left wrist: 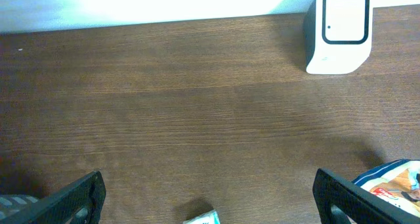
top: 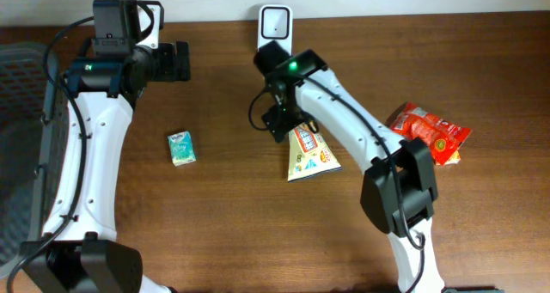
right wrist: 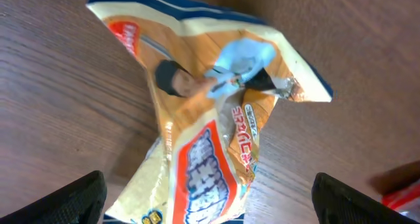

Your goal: Scan the item barcode

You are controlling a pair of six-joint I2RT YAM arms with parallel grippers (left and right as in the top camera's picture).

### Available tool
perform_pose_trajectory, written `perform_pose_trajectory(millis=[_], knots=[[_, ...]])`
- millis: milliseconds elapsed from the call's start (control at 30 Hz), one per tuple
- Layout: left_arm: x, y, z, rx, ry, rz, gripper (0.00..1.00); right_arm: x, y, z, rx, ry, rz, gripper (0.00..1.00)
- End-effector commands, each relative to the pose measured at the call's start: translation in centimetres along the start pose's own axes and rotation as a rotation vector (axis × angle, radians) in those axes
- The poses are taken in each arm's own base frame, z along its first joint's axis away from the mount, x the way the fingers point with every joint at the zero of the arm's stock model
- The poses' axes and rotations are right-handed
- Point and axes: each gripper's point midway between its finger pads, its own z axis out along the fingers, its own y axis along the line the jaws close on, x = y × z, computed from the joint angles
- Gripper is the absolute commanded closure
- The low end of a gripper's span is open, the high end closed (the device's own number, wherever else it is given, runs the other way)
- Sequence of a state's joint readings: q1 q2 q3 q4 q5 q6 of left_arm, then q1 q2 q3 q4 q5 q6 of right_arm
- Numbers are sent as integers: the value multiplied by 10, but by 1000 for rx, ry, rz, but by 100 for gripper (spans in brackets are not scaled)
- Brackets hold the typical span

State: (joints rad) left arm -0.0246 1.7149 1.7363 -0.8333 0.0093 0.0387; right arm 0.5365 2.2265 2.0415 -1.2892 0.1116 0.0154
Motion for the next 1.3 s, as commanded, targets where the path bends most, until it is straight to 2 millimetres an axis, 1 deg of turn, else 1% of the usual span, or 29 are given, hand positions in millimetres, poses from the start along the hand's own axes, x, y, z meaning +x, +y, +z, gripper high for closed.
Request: perform_pose_trajectory(millis=[0, 100, 167, 200, 233, 267, 333, 367, 400, 433, 500, 667, 833, 867, 900, 933, 967, 1000, 1033, 1067, 1133, 1267], knots=[[0, 4, 2, -11, 2, 11, 1, -3, -19, -13, -200, -42, 64, 1], [0, 4, 2, -11, 2, 11, 1, -7, -49, -32, -415, -134, 110, 1], [0, 4, 2, -11, 2, 11, 1, -3, -66, -40, -543, -187, 93, 1], [0, 4, 2, -11, 2, 11, 1, 4, -75, -39, -609, -200, 88, 1], [0, 4, 2, -11, 2, 11, 1, 11, -79, -38, -673, -210, 80, 1], [0, 4, 2, -11, 2, 11, 1, 17, -80, -36, -724, -216, 72, 1], [0, 4, 2, -11, 2, 11, 1, 27, -80, -21, -783, -200, 81, 0], [0, 4, 2, -11, 2, 11, 1, 34, -77, -9, -797, -180, 74, 1], [0, 4, 2, -11, 1, 11, 1, 38, -74, -2, -803, -170, 67, 2], [0, 4, 2, -11, 2, 11, 1, 43, -70, 10, -812, -154, 68, 3], [0, 4, 2, -11, 2, 11, 1, 48, -58, 26, -856, -159, 75, 5], [0, 4, 2, -11, 2, 11, 1, 52, -33, 43, -967, -199, 101, 12], [0, 4, 2, -11, 1, 11, 1, 50, -3, 72, -951, -170, 147, 16], [0, 4, 2, -11, 2, 11, 1, 49, 3, 81, -920, -152, 167, 19], [0, 4, 2, -11, 1, 11, 1, 49, 7, 90, -887, -135, 189, 24], [0, 4, 2, -11, 2, 11, 1, 48, 10, 96, -860, -121, 211, 33], [0, 4, 2, -11, 2, 11, 1, 48, 14, 102, -826, -100, 234, 49], [0, 4, 2, -11, 2, 11, 1, 48, 16, 106, -792, -80, 245, 69], [0, 4, 2, -11, 1, 11, 1, 49, 18, 109, -763, -64, 252, 85], [0, 4, 2, -11, 2, 11, 1, 49, 21, 110, -753, -55, 259, 96], [0, 4, 2, -11, 1, 11, 1, 49, 21, 110, -756, -48, 278, 96], [0, 4, 2, -11, 2, 11, 1, 42, 22, 103, -794, -76, 286, 96]])
